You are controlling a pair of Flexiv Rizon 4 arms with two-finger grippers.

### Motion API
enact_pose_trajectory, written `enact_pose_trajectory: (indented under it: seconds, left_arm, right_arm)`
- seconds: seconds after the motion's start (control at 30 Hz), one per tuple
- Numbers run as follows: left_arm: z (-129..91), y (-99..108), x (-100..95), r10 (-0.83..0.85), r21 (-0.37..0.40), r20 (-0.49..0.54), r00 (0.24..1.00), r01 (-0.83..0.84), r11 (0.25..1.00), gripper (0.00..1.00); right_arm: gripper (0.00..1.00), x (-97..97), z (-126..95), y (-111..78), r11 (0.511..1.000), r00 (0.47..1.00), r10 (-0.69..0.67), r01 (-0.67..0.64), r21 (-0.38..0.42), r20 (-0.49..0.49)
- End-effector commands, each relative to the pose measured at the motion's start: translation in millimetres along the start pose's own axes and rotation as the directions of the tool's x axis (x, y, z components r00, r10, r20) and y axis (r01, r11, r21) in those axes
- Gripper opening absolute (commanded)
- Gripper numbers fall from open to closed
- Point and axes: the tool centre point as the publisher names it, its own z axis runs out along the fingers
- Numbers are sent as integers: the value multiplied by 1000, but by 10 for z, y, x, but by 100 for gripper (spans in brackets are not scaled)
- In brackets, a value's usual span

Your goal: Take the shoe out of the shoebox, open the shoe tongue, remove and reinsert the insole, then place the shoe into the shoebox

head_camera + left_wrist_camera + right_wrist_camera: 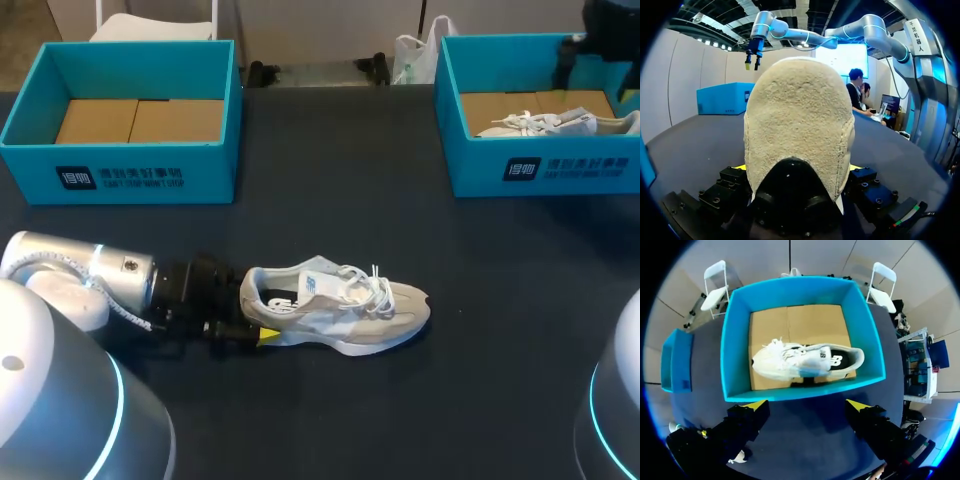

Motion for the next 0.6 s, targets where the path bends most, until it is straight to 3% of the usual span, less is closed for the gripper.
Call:
enact_pose_trajectory:
  seconds: [0.03,0.33,0.6]
  left_arm:
    - [48,20,7,-1,-2,1,1000,1,1000,0]
    - [48,20,7,-1,-2,1,1000,1,1000,0]
    - [48,20,7,-1,-2,1,1000,1,1000,0]
  right_arm:
    - [100,242,-71,-126,1000,999,16,-16,-13,28]
    - [100,801,-160,-576,998,999,35,-36,-55,-15]
    - [100,1232,-202,-910,1000,1000,3,-4,-22,-29]
